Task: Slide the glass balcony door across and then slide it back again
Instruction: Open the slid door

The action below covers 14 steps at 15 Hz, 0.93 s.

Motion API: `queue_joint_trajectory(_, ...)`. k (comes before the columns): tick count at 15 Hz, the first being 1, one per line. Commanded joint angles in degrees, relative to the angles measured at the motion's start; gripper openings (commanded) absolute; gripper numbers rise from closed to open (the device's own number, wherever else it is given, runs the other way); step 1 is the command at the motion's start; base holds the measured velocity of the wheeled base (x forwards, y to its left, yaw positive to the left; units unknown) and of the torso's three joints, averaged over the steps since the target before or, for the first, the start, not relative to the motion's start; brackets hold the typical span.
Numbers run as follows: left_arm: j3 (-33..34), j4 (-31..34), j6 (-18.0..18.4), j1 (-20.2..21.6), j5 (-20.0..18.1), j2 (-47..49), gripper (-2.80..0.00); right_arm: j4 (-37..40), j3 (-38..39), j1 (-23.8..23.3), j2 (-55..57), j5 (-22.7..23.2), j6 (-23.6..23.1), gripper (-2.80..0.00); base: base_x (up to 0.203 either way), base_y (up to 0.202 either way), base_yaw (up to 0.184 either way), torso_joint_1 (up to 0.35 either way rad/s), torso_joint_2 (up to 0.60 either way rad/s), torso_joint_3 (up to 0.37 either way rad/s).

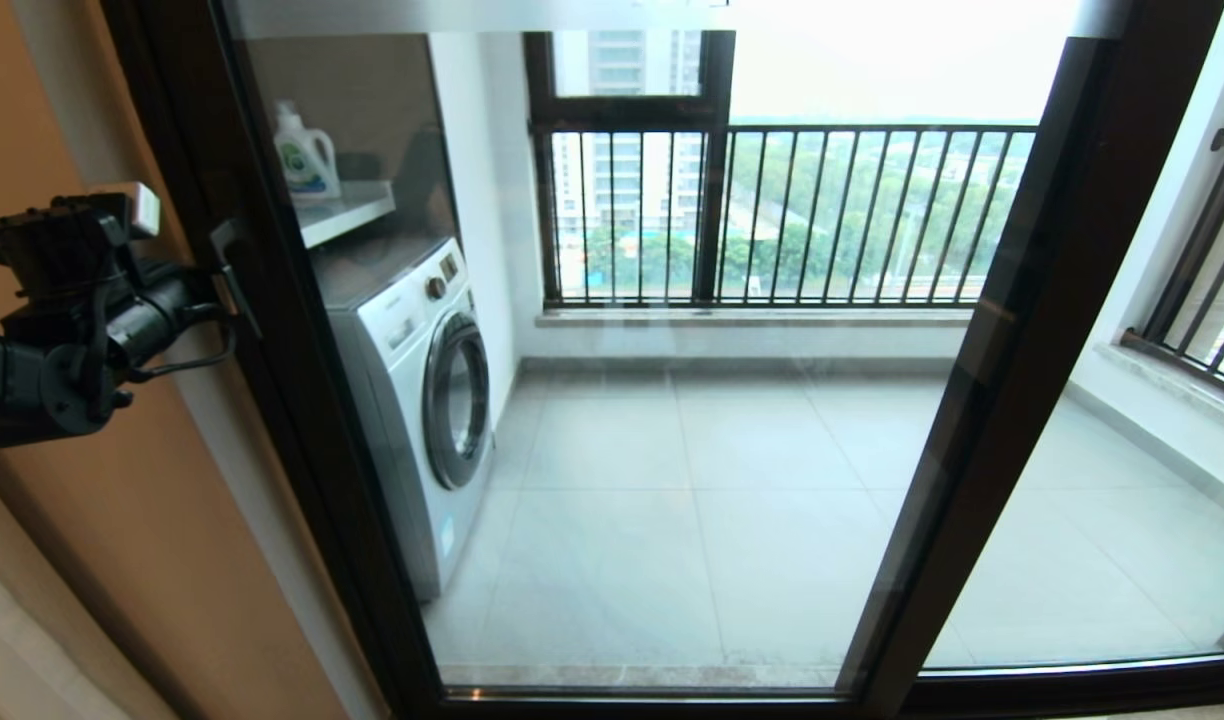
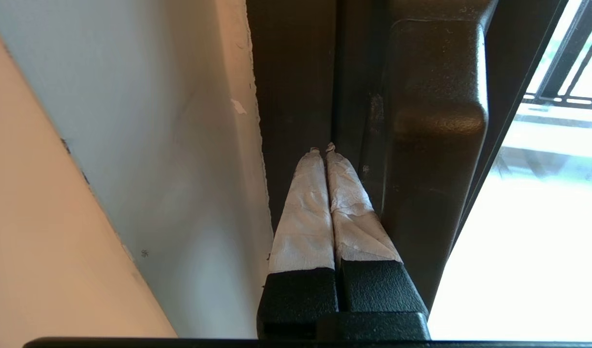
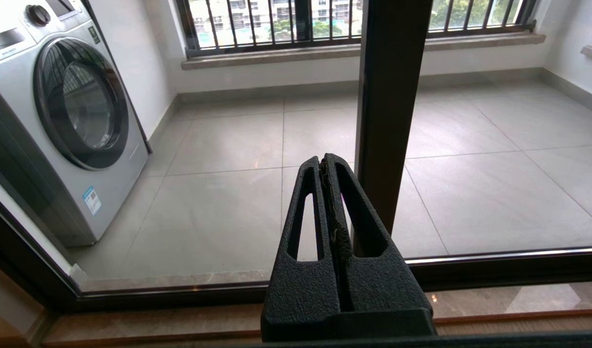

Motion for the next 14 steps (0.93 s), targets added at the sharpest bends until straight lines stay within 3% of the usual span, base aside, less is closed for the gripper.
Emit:
queue_joint_trajectory(1,-0.1,-0.5,0.0,-8.2,0.7,-0.1,-2.80,0.0,0.7,0.0,0.0,0.0,0.0,-2.80,0.000,0.000,0.000,0.000,0.00,0.000)
queue_joint_trajectory(14,-0.1,-0.5,0.0,-10.5,0.8,-0.5,-2.80,0.0,0.7,0.0,0.0,0.0,0.0,-2.80,0.000,0.000,0.000,0.000,0.00,0.000)
